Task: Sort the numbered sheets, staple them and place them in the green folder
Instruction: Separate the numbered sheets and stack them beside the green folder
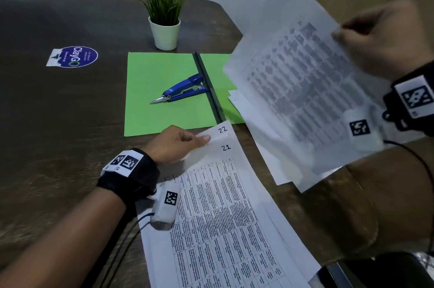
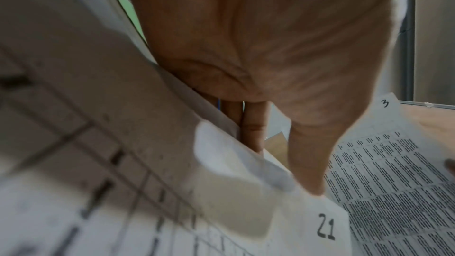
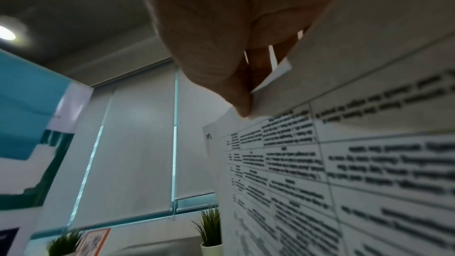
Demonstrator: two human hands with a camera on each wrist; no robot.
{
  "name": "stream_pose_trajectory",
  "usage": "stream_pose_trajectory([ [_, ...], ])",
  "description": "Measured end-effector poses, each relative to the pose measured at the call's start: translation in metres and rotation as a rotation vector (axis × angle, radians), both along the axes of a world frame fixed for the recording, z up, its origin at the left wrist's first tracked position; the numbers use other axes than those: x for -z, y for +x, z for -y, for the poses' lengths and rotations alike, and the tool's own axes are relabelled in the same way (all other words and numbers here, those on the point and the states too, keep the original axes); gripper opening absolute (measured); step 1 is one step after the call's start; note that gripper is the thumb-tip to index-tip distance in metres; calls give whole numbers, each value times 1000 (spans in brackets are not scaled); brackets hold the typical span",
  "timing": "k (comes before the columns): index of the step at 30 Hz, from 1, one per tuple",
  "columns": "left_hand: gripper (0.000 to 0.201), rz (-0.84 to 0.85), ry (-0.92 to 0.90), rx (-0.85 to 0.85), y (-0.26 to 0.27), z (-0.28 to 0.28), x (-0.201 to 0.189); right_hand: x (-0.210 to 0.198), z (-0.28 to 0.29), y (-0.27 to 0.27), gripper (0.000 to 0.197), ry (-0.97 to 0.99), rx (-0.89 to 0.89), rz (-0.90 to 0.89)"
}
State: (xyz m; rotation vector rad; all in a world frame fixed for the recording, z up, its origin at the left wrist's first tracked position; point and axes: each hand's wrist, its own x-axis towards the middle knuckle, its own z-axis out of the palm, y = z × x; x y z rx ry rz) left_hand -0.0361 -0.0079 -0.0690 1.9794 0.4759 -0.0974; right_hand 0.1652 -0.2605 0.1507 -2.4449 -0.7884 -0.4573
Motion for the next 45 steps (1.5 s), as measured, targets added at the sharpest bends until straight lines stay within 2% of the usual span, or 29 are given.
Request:
stream_pose_trajectory([
  [3,27,6,-1,-13,-1,1,-3,-12,-9,-3,22,-98,-16,85],
  [5,17,30,6,-21,0,1,-2,-11,-17,-9,22,-192,-59,159],
  [8,18,35,24,-30,1,-1,1,13,-30,-20,20,-382,-88,182],
  [16,18,61,22,-32,1,-1,3,131,-51,-51,12,-760,-90,3],
  [21,19,64,27,-21,1,-1,4,166,-64,-47,7,-848,-84,-135],
  [27,18,60,44,-17,1,-2,4,173,-74,-19,13,-750,2,-206],
  [31,18,68,55,-9,0,-2,4,172,-74,-20,31,-667,-15,-245],
  [34,18,84,59,-20,1,-1,5,168,-68,-41,27,-424,-82,-307],
  [37,18,107,76,-25,1,-1,3,178,-54,-66,36,-123,-189,-581],
  [39,18,119,78,-39,1,-4,1,191,-42,-82,38,-41,-224,-732],
  [42,18,145,67,-70,0,-11,-3,213,-28,-97,22,25,-261,-727],
  [45,24,122,69,-11,-1,-1,-8,225,-20,-99,24,112,-252,-745],
])
